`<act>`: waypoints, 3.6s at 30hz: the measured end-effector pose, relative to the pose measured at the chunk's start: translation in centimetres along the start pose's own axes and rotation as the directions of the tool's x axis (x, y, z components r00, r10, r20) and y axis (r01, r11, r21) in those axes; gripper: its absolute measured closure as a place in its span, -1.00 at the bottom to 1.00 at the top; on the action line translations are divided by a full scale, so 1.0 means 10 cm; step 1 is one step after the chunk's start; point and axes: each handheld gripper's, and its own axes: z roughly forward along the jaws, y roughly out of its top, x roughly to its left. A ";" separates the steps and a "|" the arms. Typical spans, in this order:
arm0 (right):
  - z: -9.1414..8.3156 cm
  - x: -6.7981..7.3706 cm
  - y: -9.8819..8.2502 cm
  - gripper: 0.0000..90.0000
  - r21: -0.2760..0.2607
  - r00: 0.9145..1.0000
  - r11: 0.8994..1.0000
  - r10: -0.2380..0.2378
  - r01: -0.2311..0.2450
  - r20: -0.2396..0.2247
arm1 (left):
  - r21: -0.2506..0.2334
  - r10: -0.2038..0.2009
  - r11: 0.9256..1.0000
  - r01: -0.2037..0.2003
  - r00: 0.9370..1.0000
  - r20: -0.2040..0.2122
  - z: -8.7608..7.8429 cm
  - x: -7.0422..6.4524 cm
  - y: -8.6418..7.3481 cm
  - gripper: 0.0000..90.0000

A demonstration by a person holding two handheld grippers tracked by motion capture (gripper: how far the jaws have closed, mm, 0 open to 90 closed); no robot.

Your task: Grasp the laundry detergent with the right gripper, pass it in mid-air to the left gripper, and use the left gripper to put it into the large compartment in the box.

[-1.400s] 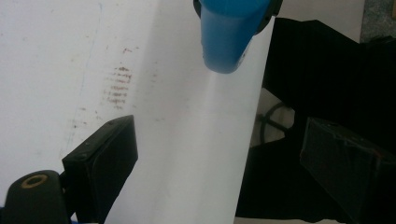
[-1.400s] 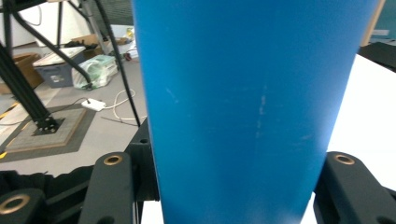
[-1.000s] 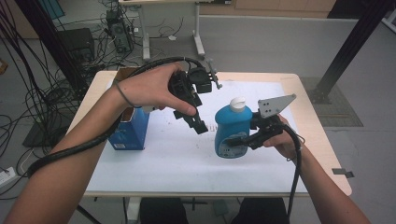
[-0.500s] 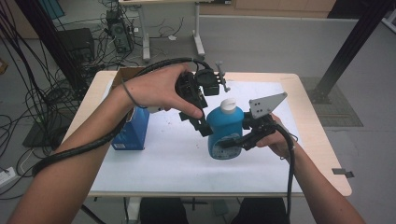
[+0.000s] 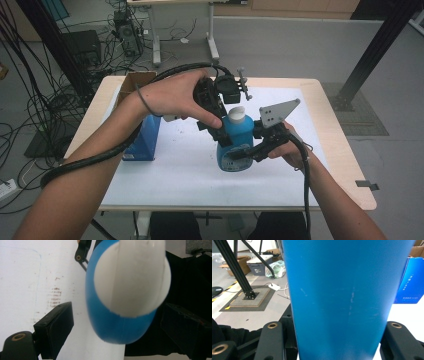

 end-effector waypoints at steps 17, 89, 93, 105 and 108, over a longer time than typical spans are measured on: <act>0.07 -0.01 0.00 0.00 0.004 1.000 1.000 -0.004 0.004 -0.007 | 0.001 0.004 1.000 -0.004 1.000 0.008 0.07 0.00 0.03 -0.74; 0.06 -0.02 0.01 0.00 -0.001 1.000 1.000 0.002 -0.002 0.006 | -0.001 -0.010 1.000 0.010 1.000 -0.009 0.05 0.02 0.00 -0.74; 0.07 -0.02 0.00 0.00 -0.001 1.000 1.000 0.004 -0.004 0.006 | -0.001 -0.010 1.000 0.010 1.000 -0.012 0.06 0.02 -0.01 -0.74; 0.06 -0.01 0.00 0.00 -0.003 1.000 1.000 0.004 -0.004 0.004 | 0.002 -0.011 1.000 0.011 1.000 -0.013 0.06 0.01 0.00 -0.74; 0.06 -0.01 0.00 0.00 -0.001 1.000 1.000 0.002 -0.002 0.006 | 0.000 -0.012 1.000 0.012 1.000 -0.012 0.06 0.01 0.00 -0.74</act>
